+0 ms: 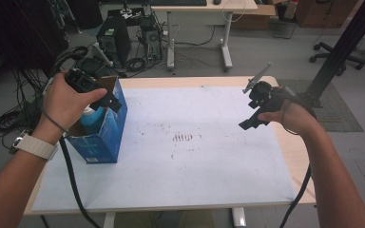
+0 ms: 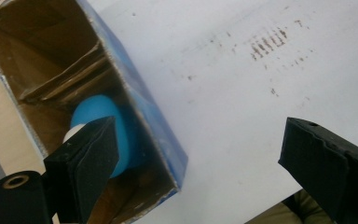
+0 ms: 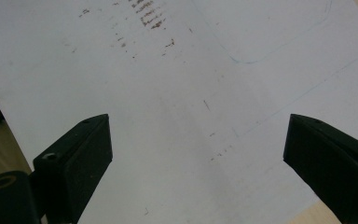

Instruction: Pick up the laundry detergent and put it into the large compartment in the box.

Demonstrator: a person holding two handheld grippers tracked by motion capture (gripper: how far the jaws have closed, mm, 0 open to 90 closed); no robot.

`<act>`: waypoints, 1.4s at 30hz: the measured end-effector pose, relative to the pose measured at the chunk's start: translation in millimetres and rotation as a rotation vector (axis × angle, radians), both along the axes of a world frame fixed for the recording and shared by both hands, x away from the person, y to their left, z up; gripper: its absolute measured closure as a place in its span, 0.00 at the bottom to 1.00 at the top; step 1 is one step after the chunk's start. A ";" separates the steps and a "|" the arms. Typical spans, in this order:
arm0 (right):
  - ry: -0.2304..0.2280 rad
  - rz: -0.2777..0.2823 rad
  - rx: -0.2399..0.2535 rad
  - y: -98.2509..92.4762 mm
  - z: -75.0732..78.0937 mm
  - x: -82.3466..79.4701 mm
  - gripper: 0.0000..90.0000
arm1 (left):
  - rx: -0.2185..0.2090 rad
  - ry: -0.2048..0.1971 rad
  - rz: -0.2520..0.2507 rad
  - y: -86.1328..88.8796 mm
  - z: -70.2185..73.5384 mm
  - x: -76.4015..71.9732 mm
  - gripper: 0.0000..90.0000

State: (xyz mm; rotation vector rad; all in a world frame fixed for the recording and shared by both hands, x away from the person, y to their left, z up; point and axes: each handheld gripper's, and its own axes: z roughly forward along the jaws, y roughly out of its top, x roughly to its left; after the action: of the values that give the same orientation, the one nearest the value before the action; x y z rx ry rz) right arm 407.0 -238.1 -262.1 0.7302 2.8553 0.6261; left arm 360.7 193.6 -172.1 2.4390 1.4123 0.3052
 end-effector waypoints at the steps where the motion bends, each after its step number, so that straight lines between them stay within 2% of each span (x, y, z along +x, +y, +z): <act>1: 0.000 0.000 0.001 0.1 -0.2 -0.2 0.09 | 0.000 0.001 -0.009 -1.5 0.2 -0.5 0.13; 7: 0.002 0.001 0.002 0.2 -1.0 -1.1 0.09 | -0.003 0.010 -0.041 -8.4 0.5 -2.0 0.13; 20: 0.004 0.005 0.005 1.4 -1.0 -0.6 0.09 | -0.015 0.022 -0.171 -26.8 -3.1 -7.8 0.13; 30: 0.006 0.007 0.010 2.5 -2.2 2.1 0.09 | -0.026 0.014 -0.275 -42.4 -9.2 -12.9 0.12; 34: 0.006 0.006 0.008 1.8 -2.5 2.2 0.09 | -0.015 0.026 -0.323 -48.5 -12.2 -15.4 0.12; 42: 0.012 0.002 0.014 0.9 -3.3 2.3 0.09 | 0.011 0.050 -0.375 -60.8 -15.9 -18.6 0.12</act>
State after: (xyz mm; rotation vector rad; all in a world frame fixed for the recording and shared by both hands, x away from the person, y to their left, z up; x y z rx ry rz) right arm 409.3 -237.2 -265.4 0.7352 2.8657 0.6444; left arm 342.0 132.8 -187.9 2.6686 0.9413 0.1646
